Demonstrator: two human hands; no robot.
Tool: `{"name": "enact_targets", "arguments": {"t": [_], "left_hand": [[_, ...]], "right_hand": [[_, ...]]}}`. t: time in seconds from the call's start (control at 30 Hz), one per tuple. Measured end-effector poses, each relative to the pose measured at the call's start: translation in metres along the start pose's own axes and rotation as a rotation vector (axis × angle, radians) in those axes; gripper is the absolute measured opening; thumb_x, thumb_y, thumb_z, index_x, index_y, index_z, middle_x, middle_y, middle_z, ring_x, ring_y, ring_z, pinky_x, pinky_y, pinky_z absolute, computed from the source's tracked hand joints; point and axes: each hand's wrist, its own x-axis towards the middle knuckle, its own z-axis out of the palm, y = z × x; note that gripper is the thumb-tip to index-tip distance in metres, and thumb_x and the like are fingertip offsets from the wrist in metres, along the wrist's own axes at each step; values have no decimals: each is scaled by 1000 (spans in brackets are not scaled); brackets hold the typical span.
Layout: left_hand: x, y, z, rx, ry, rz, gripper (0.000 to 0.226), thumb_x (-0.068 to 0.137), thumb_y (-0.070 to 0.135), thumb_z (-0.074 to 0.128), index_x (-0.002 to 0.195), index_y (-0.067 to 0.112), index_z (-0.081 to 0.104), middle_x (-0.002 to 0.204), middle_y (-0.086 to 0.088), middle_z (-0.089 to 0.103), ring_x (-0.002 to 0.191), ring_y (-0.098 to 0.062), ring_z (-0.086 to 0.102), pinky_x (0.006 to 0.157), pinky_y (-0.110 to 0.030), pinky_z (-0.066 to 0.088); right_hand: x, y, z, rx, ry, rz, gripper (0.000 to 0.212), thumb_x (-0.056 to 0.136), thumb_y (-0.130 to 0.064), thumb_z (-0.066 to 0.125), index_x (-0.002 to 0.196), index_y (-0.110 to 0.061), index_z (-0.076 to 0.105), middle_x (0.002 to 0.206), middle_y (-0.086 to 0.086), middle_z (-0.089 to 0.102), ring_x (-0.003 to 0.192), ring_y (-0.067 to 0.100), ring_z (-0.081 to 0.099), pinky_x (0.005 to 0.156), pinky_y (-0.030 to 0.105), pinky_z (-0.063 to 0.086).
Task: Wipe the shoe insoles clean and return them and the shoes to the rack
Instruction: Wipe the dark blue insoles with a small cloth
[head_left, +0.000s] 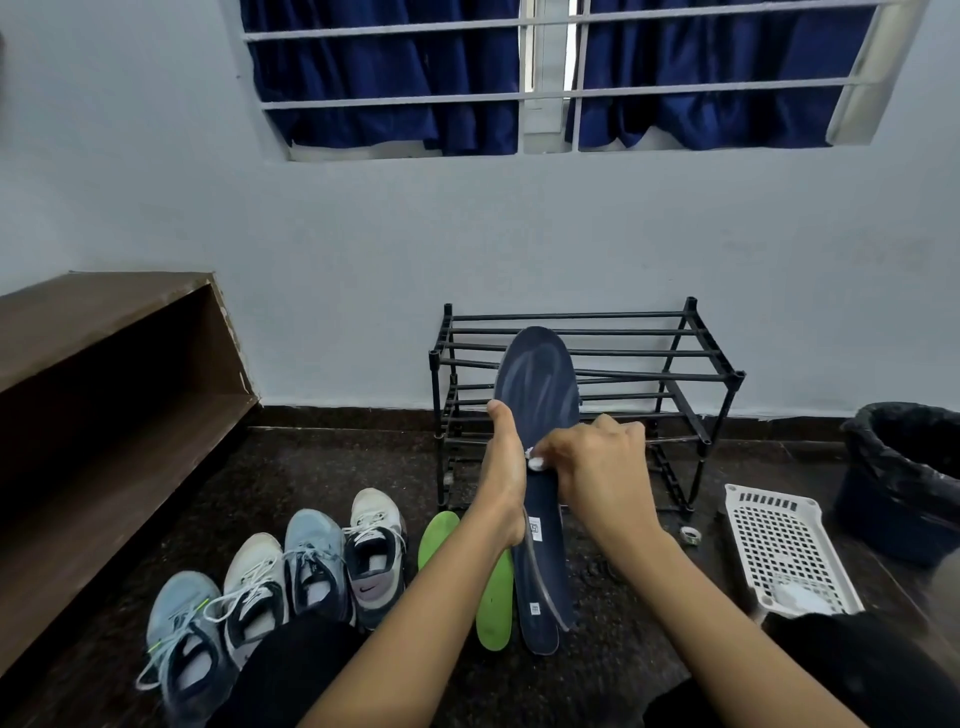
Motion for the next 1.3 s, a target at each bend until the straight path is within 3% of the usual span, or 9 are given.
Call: {"name": "enact_targets", "arguments": {"t": [0.2,0.33,0.43,0.53,0.7,0.77,0.9,1.2,1.3], "left_hand": [[-6,-3,6,42,-53,27,87,87,79,17,117,12,65,85,-14,74,68,-27,72,54,-30,56],[-10,-6,16,14,-89,-5,104,81,85,16,129,2,57,59,-12,64,42,-22,57,42,-22,44],[-7,-5,15,-8,-100,-6,96,86,81,15,123,5,61,61,-12,66,44,-22,58,42,-23,46],[-2,-1,7,29,-87,4,85,89,77,14,111,13,66,82,-12,75,67,-25,71,54,-30,56],[-12,3,8,49,-7,-23,95,81,86,17,124,15,63,104,-12,73,94,-29,71,73,-38,59],[-15,4,12,40,-29,-10,90,84,82,16,121,16,64,98,-12,74,87,-29,73,70,-38,60],[-17,1,18,-8,-110,7,97,86,80,13,124,6,61,67,-13,68,48,-22,60,44,-24,46],[-18,9,16,-29,-137,27,92,90,75,12,120,5,62,69,-13,70,46,-20,59,43,-24,48],[-15,9,9,-64,-143,17,93,86,80,15,121,10,64,86,-14,73,66,-28,68,59,-32,55]], "right_hand": [[14,15,-5,-9,52,145,19,68,-15,79,69,-33,71,57,-10,65,64,20,52,64,35,14],[24,24,-5,1,71,244,16,80,-17,71,75,-33,73,63,-7,67,73,22,55,70,35,19],[23,22,-7,43,60,239,16,80,-17,71,76,-32,73,65,-6,68,73,23,54,70,35,20],[14,14,-8,57,5,175,17,75,-14,74,75,-32,74,61,-7,68,71,21,53,66,33,14],[4,8,-8,-1,-39,103,25,64,-11,81,68,-34,73,57,-11,66,62,19,54,60,33,5],[9,13,-12,-21,-24,149,21,69,-13,78,73,-34,74,59,-9,66,69,20,55,63,32,8],[21,25,-14,16,-7,271,12,80,-23,71,80,-35,73,66,-7,67,82,19,53,73,34,18],[24,27,-9,141,24,292,8,81,-25,72,77,-32,73,65,-9,69,76,21,55,79,39,31],[13,21,-5,203,-102,252,13,75,-18,72,76,-31,72,48,-11,62,71,18,58,84,45,38]]}}
